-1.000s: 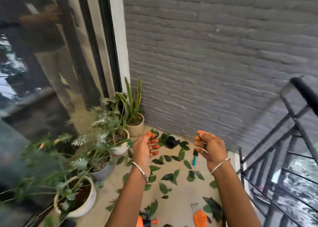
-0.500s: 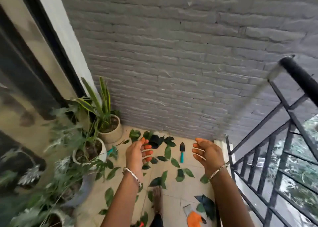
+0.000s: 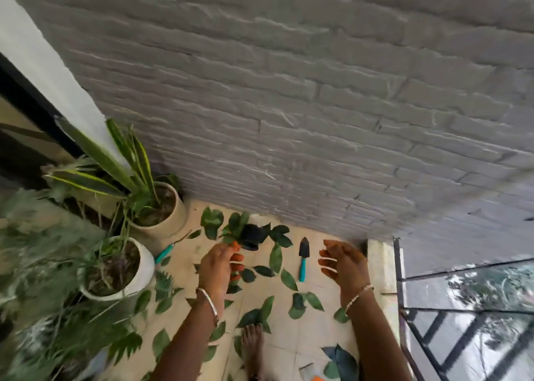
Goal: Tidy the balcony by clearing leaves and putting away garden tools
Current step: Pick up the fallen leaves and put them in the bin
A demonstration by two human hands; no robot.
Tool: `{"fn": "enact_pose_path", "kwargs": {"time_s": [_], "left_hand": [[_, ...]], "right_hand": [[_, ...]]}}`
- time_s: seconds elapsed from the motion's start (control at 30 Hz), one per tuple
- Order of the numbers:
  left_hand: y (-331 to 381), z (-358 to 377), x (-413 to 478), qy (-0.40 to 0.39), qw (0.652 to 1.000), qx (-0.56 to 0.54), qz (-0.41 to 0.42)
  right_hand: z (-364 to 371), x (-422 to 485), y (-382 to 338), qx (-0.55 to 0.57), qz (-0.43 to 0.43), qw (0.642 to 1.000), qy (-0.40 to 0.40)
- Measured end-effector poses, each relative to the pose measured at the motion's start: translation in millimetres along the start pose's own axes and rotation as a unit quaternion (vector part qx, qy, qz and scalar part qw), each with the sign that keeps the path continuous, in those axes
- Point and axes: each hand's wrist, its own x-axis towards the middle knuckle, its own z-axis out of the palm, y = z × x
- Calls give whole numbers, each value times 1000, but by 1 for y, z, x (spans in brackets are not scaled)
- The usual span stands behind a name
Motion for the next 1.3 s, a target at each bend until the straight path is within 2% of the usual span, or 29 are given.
{"fn": "enact_pose_path", "kwargs": {"time_s": [0.23,0.37,0.63,0.77,0.83,0.93,1.0,1.17,1.3], "left_hand": [[-81,56,145,10,985,160,57],[-150,85,237,-31,966,247,67],[-305,139,405,-99,892,433,85],[-366,166,462,-119,839,525,79],[-392,176,486,-122,828,542,76],[-431,189,514,-123,815,560,77],[-448,198,528,-134,799,578,95],[-475,216,552,-106,787,599,100],[-483,220,565,-61,742,659,109]], "right_hand": [[27,149,99,-132,59,989,-8],[47,241,166,-205,60,977,-5],[89,428,313,-314,1,950,-10],[105,501,361,-424,-33,904,-42],[111,532,379,-465,-49,881,-67],[117,569,398,-606,-71,782,-127],[123,590,402,-651,-92,738,-150],[133,635,420,-660,-163,709,-189],[138,650,437,-693,-214,658,-201]]}}
